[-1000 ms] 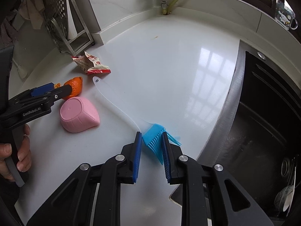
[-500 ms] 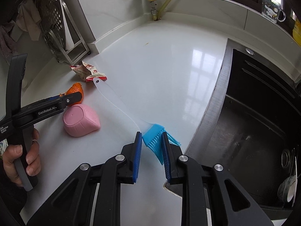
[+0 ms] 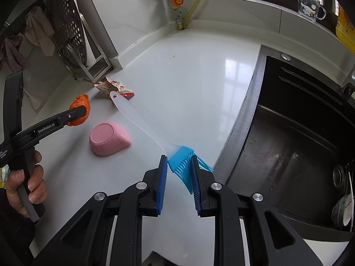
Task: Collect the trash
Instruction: 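Grasp the orange peel with the left gripper while the right gripper holds the brush, then carry the brush and peel over the bin and open both grippers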
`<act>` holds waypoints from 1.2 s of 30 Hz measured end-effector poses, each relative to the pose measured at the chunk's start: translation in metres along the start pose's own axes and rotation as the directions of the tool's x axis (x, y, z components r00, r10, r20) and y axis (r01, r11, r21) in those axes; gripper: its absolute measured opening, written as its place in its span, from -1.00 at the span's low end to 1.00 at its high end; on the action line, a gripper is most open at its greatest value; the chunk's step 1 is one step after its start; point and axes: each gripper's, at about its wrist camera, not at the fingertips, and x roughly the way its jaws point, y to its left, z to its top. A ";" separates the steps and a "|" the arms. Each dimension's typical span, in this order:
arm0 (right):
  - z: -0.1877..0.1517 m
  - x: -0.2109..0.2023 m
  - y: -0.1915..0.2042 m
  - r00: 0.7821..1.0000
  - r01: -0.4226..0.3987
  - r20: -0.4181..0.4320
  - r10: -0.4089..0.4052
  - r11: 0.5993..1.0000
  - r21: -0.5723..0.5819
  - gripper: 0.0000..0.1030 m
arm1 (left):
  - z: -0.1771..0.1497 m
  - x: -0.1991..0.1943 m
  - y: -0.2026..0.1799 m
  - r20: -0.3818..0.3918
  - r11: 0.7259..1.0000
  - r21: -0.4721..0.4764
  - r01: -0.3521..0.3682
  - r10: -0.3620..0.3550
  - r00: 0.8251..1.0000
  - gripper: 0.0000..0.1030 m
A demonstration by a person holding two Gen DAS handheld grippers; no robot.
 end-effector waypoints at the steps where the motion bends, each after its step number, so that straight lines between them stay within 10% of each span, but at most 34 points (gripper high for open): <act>1: -0.001 -0.004 0.000 1.000 -0.002 0.003 0.002 1.000 0.002 -0.60 | -0.002 -0.007 -0.001 0.002 1.000 0.005 0.004 -0.004 1.000 -0.54; 22: -0.138 -0.159 -0.051 0.997 -0.072 0.045 0.068 0.995 0.071 -0.60 | -0.131 -0.159 -0.129 0.012 0.996 0.084 0.028 -0.029 1.000 -0.54; 36: -0.278 -0.192 -0.112 0.992 -0.019 -0.120 0.029 0.996 0.085 -0.60 | -0.257 -0.165 -0.253 -0.119 0.980 0.186 0.076 -0.054 0.991 -0.54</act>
